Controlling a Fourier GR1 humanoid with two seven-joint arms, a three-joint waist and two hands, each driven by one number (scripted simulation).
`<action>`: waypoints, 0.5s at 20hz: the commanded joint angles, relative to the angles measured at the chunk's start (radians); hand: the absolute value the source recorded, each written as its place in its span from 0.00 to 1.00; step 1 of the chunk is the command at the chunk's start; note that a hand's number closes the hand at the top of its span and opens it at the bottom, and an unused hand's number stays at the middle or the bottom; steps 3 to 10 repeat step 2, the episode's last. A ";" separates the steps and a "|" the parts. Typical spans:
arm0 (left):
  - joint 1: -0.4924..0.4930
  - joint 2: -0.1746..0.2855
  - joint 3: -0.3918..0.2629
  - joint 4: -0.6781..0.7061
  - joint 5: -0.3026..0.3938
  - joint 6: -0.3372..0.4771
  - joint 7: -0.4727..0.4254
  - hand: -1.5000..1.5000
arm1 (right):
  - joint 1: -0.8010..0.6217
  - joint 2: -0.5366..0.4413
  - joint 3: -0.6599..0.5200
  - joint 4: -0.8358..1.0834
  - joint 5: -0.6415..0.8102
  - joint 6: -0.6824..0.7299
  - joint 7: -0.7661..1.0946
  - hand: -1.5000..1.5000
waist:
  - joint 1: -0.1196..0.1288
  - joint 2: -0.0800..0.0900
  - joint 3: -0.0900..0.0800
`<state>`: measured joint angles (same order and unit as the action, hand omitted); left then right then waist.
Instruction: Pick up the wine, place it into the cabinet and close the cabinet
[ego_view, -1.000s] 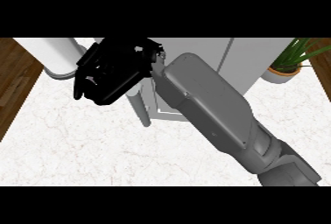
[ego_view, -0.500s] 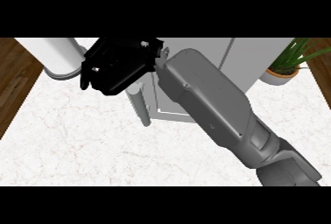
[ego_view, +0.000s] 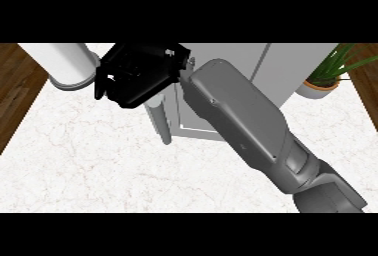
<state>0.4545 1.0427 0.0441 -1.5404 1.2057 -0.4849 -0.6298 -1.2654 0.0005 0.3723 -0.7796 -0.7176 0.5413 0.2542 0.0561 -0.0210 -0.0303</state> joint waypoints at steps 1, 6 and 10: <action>-0.007 -0.003 -0.001 -0.007 -0.014 -0.020 -0.004 0.00 | 0.019 -0.140 -0.103 0.088 0.047 -0.134 -0.084 1.00 | -0.041 0.035 0.029; -0.015 0.007 0.006 -0.023 -0.005 -0.016 0.004 0.00 | -0.001 -0.154 -0.114 0.099 0.037 -0.125 -0.078 1.00 | -0.031 0.040 0.030; -0.015 0.007 0.006 -0.023 -0.005 -0.016 0.004 0.00 | -0.001 -0.154 -0.114 0.099 0.037 -0.125 -0.078 1.00 | -0.031 0.040 0.030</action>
